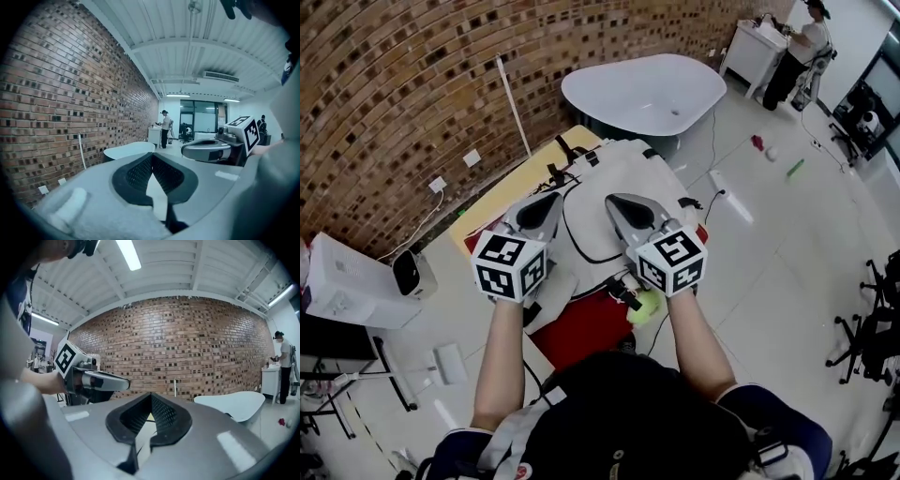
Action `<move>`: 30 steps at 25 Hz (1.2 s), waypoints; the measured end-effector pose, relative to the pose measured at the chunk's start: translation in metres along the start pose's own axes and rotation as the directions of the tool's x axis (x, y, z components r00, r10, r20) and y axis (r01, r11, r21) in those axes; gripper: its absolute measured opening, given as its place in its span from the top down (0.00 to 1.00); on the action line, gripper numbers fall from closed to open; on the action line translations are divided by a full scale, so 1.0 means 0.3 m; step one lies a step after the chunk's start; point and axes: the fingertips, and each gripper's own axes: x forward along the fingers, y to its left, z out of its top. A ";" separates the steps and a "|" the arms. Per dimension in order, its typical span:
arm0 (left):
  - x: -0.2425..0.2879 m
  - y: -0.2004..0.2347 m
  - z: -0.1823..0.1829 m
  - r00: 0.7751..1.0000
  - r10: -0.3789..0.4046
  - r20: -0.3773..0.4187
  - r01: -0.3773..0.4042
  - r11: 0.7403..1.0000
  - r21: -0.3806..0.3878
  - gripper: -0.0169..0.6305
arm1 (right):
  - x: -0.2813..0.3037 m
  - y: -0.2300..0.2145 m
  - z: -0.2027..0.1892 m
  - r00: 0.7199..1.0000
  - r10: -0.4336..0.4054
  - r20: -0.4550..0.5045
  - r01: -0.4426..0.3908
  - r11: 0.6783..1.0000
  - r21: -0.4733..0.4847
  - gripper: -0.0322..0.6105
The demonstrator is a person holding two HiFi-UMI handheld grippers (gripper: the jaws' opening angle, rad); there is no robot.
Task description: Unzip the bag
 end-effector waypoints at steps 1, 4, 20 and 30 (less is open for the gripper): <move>-0.015 -0.005 0.010 1.000 0.004 0.007 -0.004 1.000 0.000 0.97 | 0.003 0.015 0.015 1.000 0.013 0.013 -0.013 1.000 0.000 0.94; -0.056 -0.008 0.030 1.000 0.016 0.018 -0.017 1.000 0.007 0.97 | 0.013 0.050 0.048 0.998 0.044 0.037 -0.044 0.999 0.000 0.94; -0.088 -0.035 0.011 0.999 0.024 0.023 -0.024 1.000 -0.018 0.97 | 0.009 0.100 0.098 0.992 0.096 0.081 -0.097 0.995 0.008 0.95; -0.082 -0.048 0.009 0.999 0.016 0.028 -0.016 1.000 -0.020 0.97 | 0.003 0.109 0.105 0.991 0.107 0.082 -0.107 0.994 0.002 0.94</move>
